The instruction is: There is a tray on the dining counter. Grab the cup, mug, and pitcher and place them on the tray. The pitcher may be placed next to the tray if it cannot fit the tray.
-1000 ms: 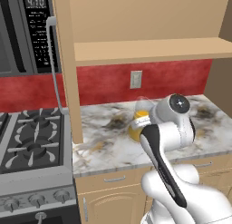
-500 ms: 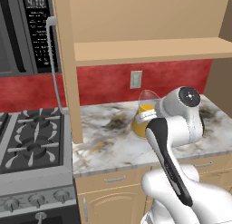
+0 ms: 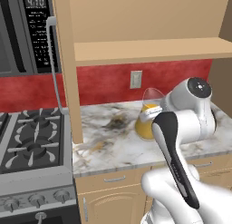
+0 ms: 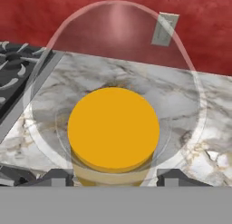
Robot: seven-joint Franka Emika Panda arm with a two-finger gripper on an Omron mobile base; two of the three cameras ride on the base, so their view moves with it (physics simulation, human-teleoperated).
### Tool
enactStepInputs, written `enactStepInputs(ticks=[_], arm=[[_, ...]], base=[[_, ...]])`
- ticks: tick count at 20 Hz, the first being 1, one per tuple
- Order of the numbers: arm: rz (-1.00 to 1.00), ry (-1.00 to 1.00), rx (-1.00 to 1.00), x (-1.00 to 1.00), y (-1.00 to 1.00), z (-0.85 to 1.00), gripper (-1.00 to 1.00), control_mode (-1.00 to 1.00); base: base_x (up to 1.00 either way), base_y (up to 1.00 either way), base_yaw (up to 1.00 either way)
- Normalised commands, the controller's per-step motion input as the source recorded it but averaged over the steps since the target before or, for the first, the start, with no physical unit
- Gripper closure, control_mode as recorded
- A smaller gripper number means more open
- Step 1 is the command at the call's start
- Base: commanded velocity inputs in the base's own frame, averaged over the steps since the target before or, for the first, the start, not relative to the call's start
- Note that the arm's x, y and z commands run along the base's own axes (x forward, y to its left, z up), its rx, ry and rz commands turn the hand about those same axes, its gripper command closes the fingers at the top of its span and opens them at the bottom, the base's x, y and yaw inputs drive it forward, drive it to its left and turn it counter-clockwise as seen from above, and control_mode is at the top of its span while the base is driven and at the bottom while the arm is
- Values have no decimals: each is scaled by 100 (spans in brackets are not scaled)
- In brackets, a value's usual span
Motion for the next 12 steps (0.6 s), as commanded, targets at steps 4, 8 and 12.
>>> enactStepInputs(ticks=[4, 8, 12], arm=[[0, 8, 0, -45, 0, 23, 100, -100], [0, 12, 0, -51, -11, 24, 100, -100], [0, 11, 0, -53, -13, 14, 100, -100]], base=[[0, 0, 0], [0, 0, 0], [0, 0, 0]])
